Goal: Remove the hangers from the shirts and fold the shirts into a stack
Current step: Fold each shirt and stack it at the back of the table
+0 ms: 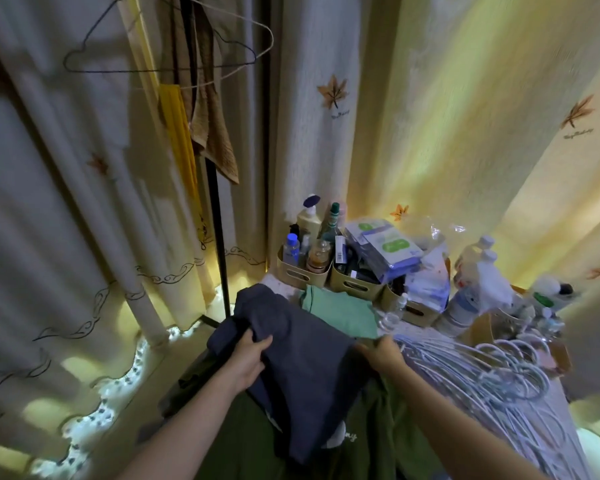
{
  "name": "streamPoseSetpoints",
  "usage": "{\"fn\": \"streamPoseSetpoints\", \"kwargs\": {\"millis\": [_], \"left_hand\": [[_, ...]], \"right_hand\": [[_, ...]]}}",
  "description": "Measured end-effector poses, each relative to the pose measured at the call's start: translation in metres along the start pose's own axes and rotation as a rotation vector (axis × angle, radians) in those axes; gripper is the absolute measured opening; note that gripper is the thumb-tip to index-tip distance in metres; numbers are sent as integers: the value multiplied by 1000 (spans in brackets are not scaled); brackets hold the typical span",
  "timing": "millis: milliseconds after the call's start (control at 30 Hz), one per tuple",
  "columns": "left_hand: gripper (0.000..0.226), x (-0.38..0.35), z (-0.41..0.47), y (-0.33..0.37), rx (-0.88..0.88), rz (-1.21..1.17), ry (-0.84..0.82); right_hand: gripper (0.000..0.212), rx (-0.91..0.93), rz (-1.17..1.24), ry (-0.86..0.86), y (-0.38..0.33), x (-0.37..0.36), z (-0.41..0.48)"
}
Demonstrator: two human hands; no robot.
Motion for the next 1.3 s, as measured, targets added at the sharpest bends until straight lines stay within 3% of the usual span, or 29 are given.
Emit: {"fn": "streamPoseSetpoints", "kwargs": {"millis": [133, 233, 300, 333, 433, 467, 533, 600, 667, 733, 833, 900, 967, 1067, 1133, 1200, 1300], "left_hand": [[51, -12, 7, 2, -7, 97, -122], [57, 9, 18, -6, -6, 348, -25], [64, 21, 20, -1, -50, 480, 114], [63, 26, 17, 10, -171, 563, 219], [48, 10, -8, 56, -871, 981, 463], [43, -4, -21, 65, -1066, 1041, 415], [39, -34, -31, 60, -1198, 1180, 119], [49, -53, -28, 38, -1148, 1388, -191], [53, -62, -25, 18, -1058, 1558, -354], [52, -65, -26, 4, -991, 1601, -397], [55, -73, -45, -14, -1032, 1526, -423], [60, -81, -64, -34, -1009, 1427, -486], [63, -85, -77, -63, -868, 1355, -595], [60, -77, -84, -103, -430, 1266, -778], [50, -71, -78, -105, -190, 1133, -717], [40, -67, -70, -90, -28, 890, -526], [53, -66, -54, -54, 99, 544, -350]], "right_hand": [[83, -333, 83, 181, 34, -1, -14], [76, -461, 462, 92, 39, -23, -30], [84, -557, 588, 88, 44, -32, -43], [81, -576, 564, 83, 47, -37, -49], [46, -637, 619, -59, 51, -59, -66], [42, -677, 687, -127, 50, -68, -73], [40, -725, 855, -176, 47, -79, -79], [43, -695, 1042, -149, 37, -74, -80], [43, -593, 1130, -93, 30, -53, -75], [44, -449, 1126, -23, 22, -22, -70], [40, -245, 1015, 20, 20, 29, -74], [42, -219, 972, 50, 35, 57, -83], [46, -258, 948, 94, 58, 77, -96], [46, -322, 871, 65, 80, 78, -113], [47, -325, 836, 32, 78, 67, -116], [49, -273, 807, 50, 61, 56, -114], [70, -210, 738, -8, 20, 33, -108]]}}
Point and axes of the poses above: each hand's wrist, its own z-axis towards the middle knuckle, its own x-axis out of the back of the hand, y = z × x, the point moved 6 cm from there along z, towards the middle knuckle, and after that the axes turned 14 degrees about y, right-handed, at the moved point
